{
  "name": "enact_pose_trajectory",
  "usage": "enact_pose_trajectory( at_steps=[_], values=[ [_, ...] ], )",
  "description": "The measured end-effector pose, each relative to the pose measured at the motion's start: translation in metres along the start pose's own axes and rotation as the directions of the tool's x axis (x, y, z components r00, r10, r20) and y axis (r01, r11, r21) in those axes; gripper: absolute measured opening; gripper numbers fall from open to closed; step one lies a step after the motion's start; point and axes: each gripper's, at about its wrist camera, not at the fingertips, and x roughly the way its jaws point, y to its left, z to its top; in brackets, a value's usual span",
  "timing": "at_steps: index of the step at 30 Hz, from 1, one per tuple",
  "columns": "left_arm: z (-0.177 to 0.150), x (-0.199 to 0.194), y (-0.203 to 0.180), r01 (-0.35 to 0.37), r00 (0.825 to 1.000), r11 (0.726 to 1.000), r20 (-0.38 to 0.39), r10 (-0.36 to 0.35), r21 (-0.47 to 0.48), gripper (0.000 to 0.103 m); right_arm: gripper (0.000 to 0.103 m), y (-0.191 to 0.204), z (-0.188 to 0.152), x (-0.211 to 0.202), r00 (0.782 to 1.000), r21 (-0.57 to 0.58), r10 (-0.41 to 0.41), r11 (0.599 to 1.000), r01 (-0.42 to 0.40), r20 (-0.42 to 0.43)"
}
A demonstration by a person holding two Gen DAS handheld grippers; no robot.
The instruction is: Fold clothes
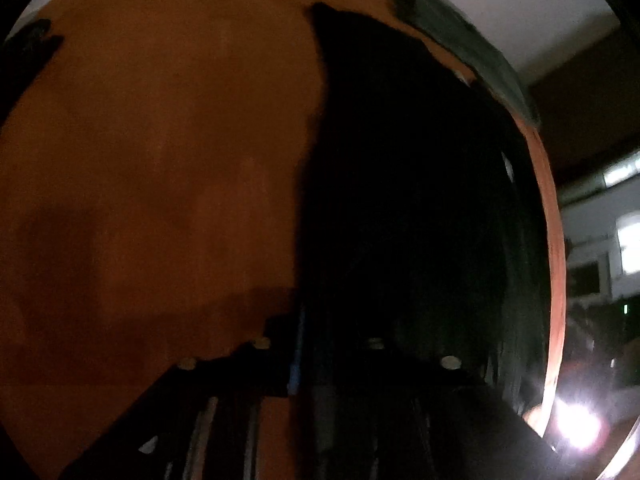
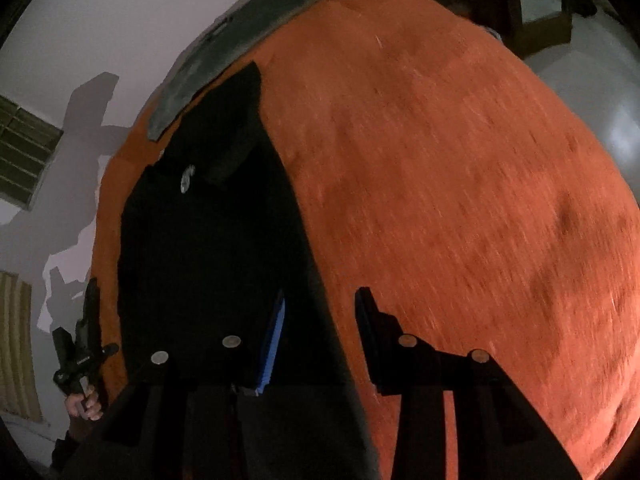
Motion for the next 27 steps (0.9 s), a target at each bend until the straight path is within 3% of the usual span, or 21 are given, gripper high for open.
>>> enact_pose_trajectory(
  at_steps=[4, 6, 10, 11, 15, 18, 20, 21, 22, 23, 25, 27],
  values=[
    [-0.068, 0.004, 0.004, 0.089, 0.99, 0.995, -0.108, -0.093, -0.042, 0.035, 0.036, -0.016, -0.035, -0.001, 0.997, -0.012, 0.01, 1.0, -0.011, -0.073],
    [-0.095, 0.006, 0.006, 0.098, 0.985, 0.994, -0.139, -0.104, -0.049, 0.035, 0.044, -0.023, -0.053, 0.0, 0.994, -0.019, 0.008, 1.0, -0.011, -0.112],
    [-0.128, 0.002, 0.011, 0.132, 0.973, 0.99, -0.183, -0.138, -0.048, 0.035, 0.047, -0.037, -0.089, 0.002, 0.982, -0.033, 0.005, 0.999, -0.011, -0.19],
    [-0.12, 0.017, 0.004, 0.134, 0.967, 0.989, -0.212, -0.144, -0.06, 0.035, 0.047, -0.041, -0.097, 0.003, 0.978, -0.037, 0.004, 0.999, -0.012, -0.21],
    [-0.128, 0.031, 0.019, 0.189, 0.935, 0.966, -0.267, -0.232, -0.176, 0.035, 0.047, -0.059, -0.112, 0.005, 0.964, 0.081, 0.091, 0.994, -0.073, -0.249],
    [-0.136, 0.046, 0.044, 0.261, 0.866, 0.881, -0.307, -0.394, -0.394, 0.035, 0.047, -0.075, -0.116, 0.007, 0.943, 0.228, 0.201, 0.963, -0.142, -0.264],
    [-0.138, 0.043, 0.051, 0.27, 0.867, 0.866, -0.286, -0.409, -0.42, 0.035, 0.046, -0.083, -0.12, 0.012, 0.925, 0.296, 0.252, 0.941, -0.165, -0.285],
    [-0.138, 0.041, 0.054, 0.274, 0.869, 0.862, -0.274, -0.412, -0.426, 0.03, 0.039, -0.08, -0.12, 0.011, 0.93, 0.265, 0.222, 0.953, -0.145, -0.293],
    [-0.137, 0.038, 0.052, 0.26, 0.887, 0.88, -0.263, -0.381, -0.397, 0.023, 0.017, -0.077, -0.12, 0.011, 0.936, 0.227, 0.187, 0.966, -0.12, -0.3],
    [-0.137, 0.033, 0.049, 0.246, 0.901, 0.896, -0.253, -0.352, -0.369, 0.009, 0.004, -0.073, -0.12, 0.01, 0.94, 0.188, 0.151, 0.977, -0.095, -0.305],
    [-0.138, 0.025, 0.043, 0.211, 0.928, 0.922, -0.231, -0.293, -0.325, 0.009, 0.004, -0.063, -0.118, 0.004, 0.949, 0.117, 0.089, 0.992, -0.055, -0.302],
    [-0.136, 0.017, 0.045, 0.184, 0.941, 0.932, -0.216, -0.259, -0.312, 0.008, 0.004, -0.053, -0.116, -0.002, 0.955, 0.046, 0.027, 0.999, -0.015, -0.295]
  ],
)
